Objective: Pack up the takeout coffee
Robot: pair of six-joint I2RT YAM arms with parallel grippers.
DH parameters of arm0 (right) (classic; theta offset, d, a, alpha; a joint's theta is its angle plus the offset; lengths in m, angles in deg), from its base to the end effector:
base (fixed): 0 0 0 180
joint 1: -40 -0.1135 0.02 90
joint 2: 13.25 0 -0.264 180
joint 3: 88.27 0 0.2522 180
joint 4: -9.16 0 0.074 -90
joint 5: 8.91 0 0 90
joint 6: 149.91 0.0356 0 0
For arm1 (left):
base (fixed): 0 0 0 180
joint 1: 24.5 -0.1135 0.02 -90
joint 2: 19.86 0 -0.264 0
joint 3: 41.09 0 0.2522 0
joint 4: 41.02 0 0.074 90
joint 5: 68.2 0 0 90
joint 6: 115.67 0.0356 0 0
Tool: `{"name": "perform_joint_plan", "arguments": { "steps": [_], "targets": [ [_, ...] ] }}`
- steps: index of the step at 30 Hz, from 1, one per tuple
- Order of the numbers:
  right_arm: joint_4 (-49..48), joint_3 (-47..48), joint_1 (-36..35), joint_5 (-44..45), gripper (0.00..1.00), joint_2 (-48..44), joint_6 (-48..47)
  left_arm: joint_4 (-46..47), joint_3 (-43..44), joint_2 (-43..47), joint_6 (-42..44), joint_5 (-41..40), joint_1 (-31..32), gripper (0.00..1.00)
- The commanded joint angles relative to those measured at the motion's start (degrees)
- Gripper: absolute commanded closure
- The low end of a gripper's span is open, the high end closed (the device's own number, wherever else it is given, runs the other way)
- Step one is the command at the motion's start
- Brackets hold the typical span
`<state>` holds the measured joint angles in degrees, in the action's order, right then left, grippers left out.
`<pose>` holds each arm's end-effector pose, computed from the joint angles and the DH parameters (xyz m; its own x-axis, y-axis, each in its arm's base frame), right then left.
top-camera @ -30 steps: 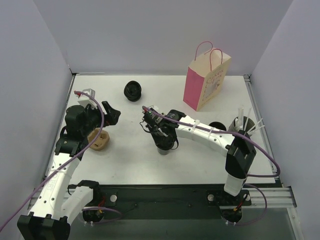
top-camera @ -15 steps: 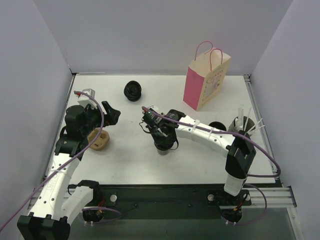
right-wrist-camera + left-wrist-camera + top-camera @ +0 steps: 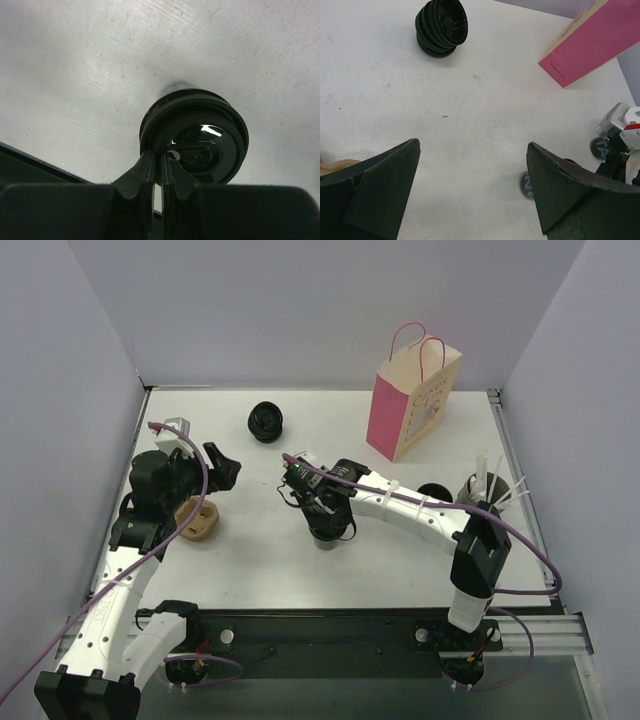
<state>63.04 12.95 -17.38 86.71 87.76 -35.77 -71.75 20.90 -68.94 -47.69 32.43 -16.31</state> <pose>0.2118 0.3245 0.2854 -0.7263 -0.3798 -0.5729 -0.5588 0.8117 0.1703 0.1937 -0.0345 0.3360 -0.3985 -0.3149 -0.8614 0.1774 0.8950 -0.4093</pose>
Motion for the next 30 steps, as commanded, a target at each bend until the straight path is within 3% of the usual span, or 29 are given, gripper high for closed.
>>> {"name": "perform_joint_plan", "arguments": {
  "steps": [1,30],
  "targets": [
    [2.42,2.89,-0.62,1.05,1.00,0.94,0.99,0.89,0.11,0.92,0.66,-0.53,-0.19,0.03],
    [4.09,3.86,-0.97,3.25,1.00,2.08,1.35,0.54,0.20,1.00,0.84,-1.14,-0.19,0.03]
  ]
}}
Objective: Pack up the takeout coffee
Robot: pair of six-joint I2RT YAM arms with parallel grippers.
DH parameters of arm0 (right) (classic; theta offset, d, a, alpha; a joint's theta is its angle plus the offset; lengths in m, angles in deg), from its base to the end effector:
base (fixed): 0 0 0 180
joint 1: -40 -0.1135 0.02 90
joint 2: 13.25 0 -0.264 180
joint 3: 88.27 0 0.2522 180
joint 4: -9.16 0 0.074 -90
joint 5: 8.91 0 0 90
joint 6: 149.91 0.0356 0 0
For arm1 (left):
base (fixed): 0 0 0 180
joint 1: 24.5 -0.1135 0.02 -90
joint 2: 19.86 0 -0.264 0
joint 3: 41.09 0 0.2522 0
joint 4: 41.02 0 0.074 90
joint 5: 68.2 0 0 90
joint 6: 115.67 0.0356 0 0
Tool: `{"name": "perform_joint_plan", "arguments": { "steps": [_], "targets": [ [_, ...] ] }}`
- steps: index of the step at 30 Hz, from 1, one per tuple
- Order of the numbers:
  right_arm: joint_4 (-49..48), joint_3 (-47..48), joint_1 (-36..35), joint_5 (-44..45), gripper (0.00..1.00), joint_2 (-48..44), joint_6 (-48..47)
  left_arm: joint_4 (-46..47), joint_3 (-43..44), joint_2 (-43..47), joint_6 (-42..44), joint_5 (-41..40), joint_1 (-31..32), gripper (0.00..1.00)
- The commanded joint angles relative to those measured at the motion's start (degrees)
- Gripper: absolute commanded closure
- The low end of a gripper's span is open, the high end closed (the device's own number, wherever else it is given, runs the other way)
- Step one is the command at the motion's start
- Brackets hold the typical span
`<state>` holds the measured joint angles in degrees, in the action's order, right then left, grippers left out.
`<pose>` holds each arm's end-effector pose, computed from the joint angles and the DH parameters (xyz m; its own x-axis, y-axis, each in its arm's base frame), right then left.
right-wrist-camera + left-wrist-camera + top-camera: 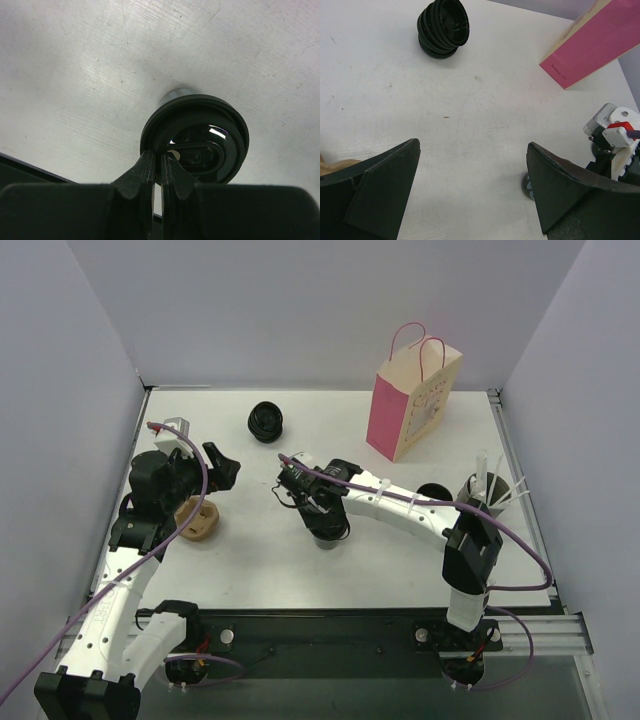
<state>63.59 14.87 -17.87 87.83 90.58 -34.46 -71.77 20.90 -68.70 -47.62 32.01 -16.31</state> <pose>0.2151 0.3347 0.2771 -0.7400 -0.3759 -0.5577 -0.5397 0.8268 0.1588 0.1929 -0.0341 0.3367 -0.3925 -0.3152 -0.8641 0.1733 0.8973 -0.4060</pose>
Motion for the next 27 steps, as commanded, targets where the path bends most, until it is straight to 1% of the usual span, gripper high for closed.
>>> {"name": "perform_joint_plan", "arguments": {
  "steps": [1,17,23,24,27],
  "targets": [
    [3.63,2.20,-0.58,2.31,1.00,-0.91,-0.14,0.56,0.11,0.76,0.77,-0.73,-0.19,0.03],
    [3.90,2.29,-0.76,1.08,1.00,0.14,0.21,0.56,0.20,0.59,0.77,-0.64,-0.19,0.03],
    [3.28,2.20,-0.76,0.64,0.92,0.41,0.91,0.56,0.20,0.76,0.77,-0.64,-0.27,0.03],
    [3.19,2.11,-0.76,0.64,0.85,0.23,1.00,0.56,0.20,0.76,0.86,-0.64,-0.19,0.03],
    [3.19,2.20,-0.67,1.25,0.78,-0.21,1.35,0.47,0.11,0.68,0.86,-0.73,-0.19,0.03]
  ]
}}
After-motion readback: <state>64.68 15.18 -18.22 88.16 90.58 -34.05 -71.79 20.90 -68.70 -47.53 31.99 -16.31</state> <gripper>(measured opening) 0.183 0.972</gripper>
